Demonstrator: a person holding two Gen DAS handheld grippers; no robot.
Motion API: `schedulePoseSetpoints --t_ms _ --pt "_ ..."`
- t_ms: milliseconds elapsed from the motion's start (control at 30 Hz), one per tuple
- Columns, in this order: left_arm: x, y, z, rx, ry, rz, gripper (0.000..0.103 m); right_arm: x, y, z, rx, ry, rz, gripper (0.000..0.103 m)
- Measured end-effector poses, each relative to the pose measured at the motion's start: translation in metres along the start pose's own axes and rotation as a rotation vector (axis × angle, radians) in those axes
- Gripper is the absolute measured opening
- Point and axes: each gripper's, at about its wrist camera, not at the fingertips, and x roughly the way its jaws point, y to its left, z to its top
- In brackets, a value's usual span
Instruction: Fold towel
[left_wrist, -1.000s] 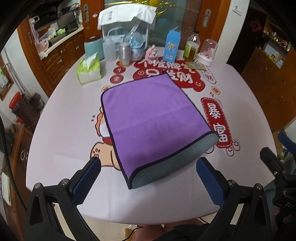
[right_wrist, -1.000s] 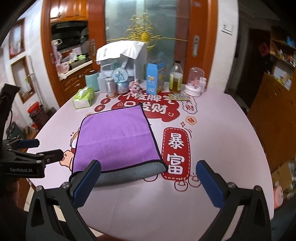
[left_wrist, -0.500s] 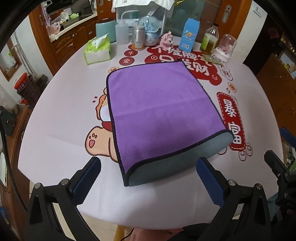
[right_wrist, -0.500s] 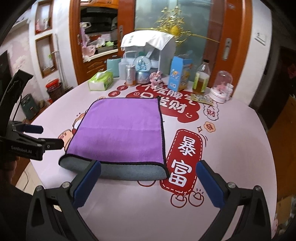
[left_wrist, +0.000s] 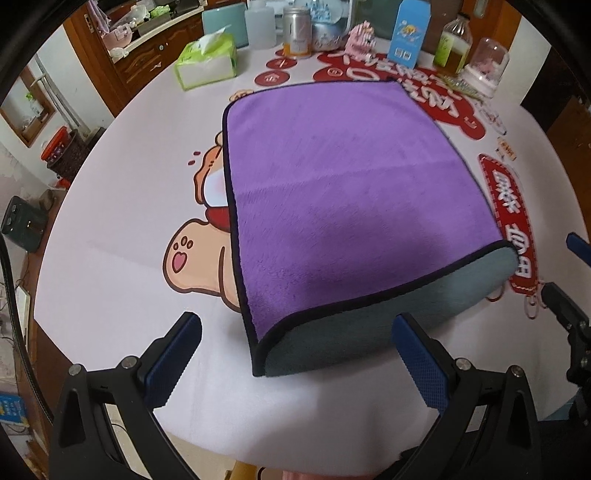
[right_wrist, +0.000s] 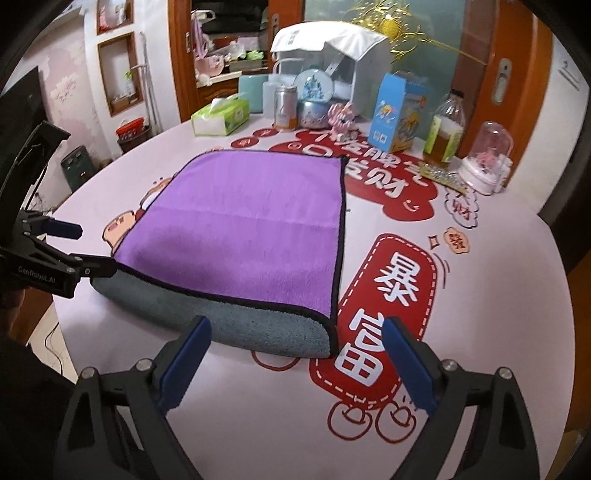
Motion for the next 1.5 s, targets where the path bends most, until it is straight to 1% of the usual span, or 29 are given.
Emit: schedulePoseSetpoints --t_ms 133,267,467,567,633,667,733,867,933,1033,1100,1133,1200,1367,1433,1500 --pt "0.018 0.002 0.001 0.001 0.026 0.009 0.102 0.017 -0.003 -0.003 -0.008 0.029 0.019 0.09" --pt "0.034 0.005 0.004 -0.007 0.054 -0.004 0.102 0.033 -0.006 -0.006 -0.007 0.057 0.039 0.089" --pt "0.052 0.007 0.009 -0.004 0.088 -0.012 0.102 0.051 -0.013 -0.01 0.001 0.1 0.06 0.082" --pt "0.058 0.007 0.01 -0.005 0.107 -0.024 0.099 0.057 -0.016 -0.011 0.007 0.116 0.069 0.079" --pt "0.06 0.008 0.011 -0.011 0.111 -0.03 0.099 0.061 -0.018 -0.012 0.014 0.128 0.077 0.074" --pt "0.061 0.008 0.011 -0.012 0.111 -0.034 0.098 0.063 -0.018 -0.012 0.016 0.131 0.082 0.072" --pt "0.062 0.007 0.013 -0.016 0.113 -0.042 0.096 0.067 -0.019 -0.012 0.015 0.14 0.092 0.066" --pt "0.062 0.002 0.014 -0.023 0.113 -0.055 0.088 0.069 -0.019 -0.013 0.011 0.14 0.105 0.059" --pt "0.06 0.001 0.012 -0.026 0.109 -0.054 0.086 0.069 -0.018 -0.013 0.011 0.136 0.112 0.053" --pt "0.057 0.0 0.009 -0.025 0.1 -0.059 0.079 0.067 -0.017 -0.013 0.006 0.128 0.105 0.049" --pt "0.054 -0.001 0.007 -0.025 0.095 -0.057 0.072 0.065 -0.018 -0.013 0.008 0.122 0.102 0.046" --pt "0.052 -0.001 0.006 -0.024 0.093 -0.057 0.07 0.065 -0.018 -0.013 0.007 0.12 0.101 0.043" --pt "0.048 0.0 0.002 -0.022 0.088 -0.059 0.062 0.064 -0.018 -0.013 0.007 0.119 0.1 0.039" --pt "0.039 0.008 -0.009 -0.031 0.083 -0.054 0.052 0.059 -0.018 -0.014 0.004 0.112 0.093 0.027" --pt "0.036 0.01 -0.012 -0.042 0.082 -0.054 0.046 0.057 -0.018 -0.015 0.003 0.11 0.093 0.022" --pt "0.033 0.012 -0.015 -0.048 0.084 -0.062 0.035 0.055 -0.017 -0.015 0.0 0.109 0.094 0.018"
